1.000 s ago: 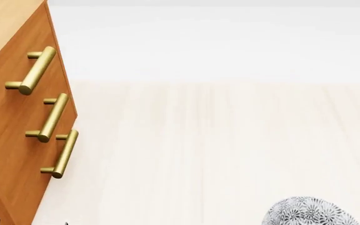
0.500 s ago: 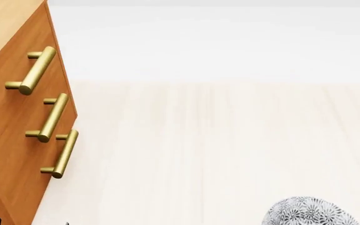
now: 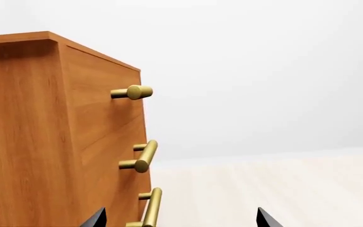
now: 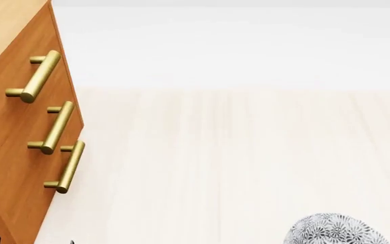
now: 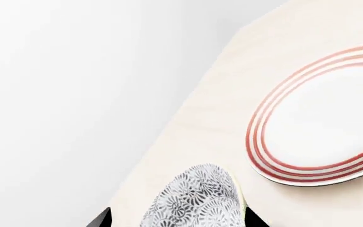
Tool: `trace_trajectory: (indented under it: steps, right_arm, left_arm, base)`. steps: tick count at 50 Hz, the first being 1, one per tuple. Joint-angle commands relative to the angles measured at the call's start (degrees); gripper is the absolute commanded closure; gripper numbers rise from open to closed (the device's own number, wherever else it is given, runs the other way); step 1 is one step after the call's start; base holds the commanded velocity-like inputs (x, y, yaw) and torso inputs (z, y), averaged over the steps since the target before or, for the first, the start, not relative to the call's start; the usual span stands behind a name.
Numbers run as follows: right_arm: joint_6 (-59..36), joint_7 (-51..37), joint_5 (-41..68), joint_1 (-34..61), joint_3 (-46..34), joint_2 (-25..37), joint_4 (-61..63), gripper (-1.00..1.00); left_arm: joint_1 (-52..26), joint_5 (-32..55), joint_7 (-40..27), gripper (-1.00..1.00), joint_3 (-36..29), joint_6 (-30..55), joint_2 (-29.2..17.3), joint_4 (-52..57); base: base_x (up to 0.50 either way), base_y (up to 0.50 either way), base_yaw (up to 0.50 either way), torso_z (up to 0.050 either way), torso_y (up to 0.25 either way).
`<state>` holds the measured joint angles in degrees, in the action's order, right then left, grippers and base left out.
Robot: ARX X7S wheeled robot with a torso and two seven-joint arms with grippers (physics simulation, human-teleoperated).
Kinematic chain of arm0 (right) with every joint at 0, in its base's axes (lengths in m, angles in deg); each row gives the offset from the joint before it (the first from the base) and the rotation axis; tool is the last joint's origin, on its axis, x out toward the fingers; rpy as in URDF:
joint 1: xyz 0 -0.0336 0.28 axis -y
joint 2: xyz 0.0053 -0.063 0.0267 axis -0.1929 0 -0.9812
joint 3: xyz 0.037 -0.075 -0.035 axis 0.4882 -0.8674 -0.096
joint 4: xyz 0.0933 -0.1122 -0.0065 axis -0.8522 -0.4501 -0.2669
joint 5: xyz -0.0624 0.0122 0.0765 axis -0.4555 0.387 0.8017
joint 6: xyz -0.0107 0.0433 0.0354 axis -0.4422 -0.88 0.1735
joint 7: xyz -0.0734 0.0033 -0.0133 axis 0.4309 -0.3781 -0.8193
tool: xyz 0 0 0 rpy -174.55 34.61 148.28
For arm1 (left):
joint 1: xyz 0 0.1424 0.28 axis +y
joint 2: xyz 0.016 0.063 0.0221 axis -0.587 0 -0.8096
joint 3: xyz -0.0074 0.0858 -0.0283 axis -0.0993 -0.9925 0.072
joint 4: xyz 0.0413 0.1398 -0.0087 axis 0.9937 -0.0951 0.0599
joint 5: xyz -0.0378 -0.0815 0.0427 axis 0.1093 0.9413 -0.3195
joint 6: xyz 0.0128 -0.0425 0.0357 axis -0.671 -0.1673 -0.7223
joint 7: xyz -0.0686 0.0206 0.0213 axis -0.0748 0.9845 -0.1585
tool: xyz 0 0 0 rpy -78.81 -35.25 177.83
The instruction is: Put the bowl on top of the cabinet.
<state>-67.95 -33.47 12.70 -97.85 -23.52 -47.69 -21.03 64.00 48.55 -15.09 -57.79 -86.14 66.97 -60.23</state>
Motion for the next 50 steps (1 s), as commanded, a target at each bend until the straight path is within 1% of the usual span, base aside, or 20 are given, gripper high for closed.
trace_trajectory:
  steps: [1, 8, 13, 24, 31, 37, 50]
  right_arm:
    - [-0.75, -2.78, 3.48, -0.03, 1.21, 0.16, -0.49, -1.0]
    - [-1.11, -4.12, 4.09, 0.08, 1.44, 0.29, -0.82, -1.0]
    - [-4.51, -5.48, 6.08, 2.37, 0.38, 2.12, -2.64, -1.0]
    - [-4.88, -6.28, 6.1, 3.41, 0.32, 2.43, -3.61, -1.0]
    - [-7.32, -7.34, 7.56, 5.24, -0.43, 3.66, -5.2, -1.0]
    - [-7.44, -7.8, 7.52, 5.51, -0.43, 3.81, -5.41, -1.0]
    - [-9.95, -10.33, 7.51, 9.32, -1.41, 4.48, -9.12, -1.0]
  left_arm:
    - [0.02, 0.14, -0.33, -1.0, -0.08, 0.11, -0.26, 0.21]
    - [0.13, 0.01, -0.57, -1.0, -0.25, 0.0, -0.38, 0.32]
    - [0.04, -0.1, -0.66, -1.0, -0.46, -0.03, -0.42, 0.19]
    - [0.04, -0.06, -0.95, -1.0, -0.66, -0.16, -0.58, 0.18]
    - [-0.04, -0.06, -1.06, -1.0, -0.86, -0.22, -0.67, 0.06]
    - [-0.04, -0.01, -1.21, -1.0, -0.96, -0.26, -0.75, 0.06]
    - [-0.61, 0.44, -1.17, -1.0, -1.25, 0.01, -0.89, -0.44]
  base:
    - [0.0, 0.0, 0.0, 0.0, 0.0]
    - [0.0, 0.0, 0.0, 0.0, 0.0]
    - [0.0, 0.0, 0.0, 0.0, 0.0]
    - [0.0, 0.0, 0.0, 0.0, 0.0]
    - [0.0, 0.0, 0.0, 0.0, 0.0]
    - [0.0, 0.0, 0.0, 0.0, 0.0]
    - [0.0, 0.0, 0.0, 0.0, 0.0]
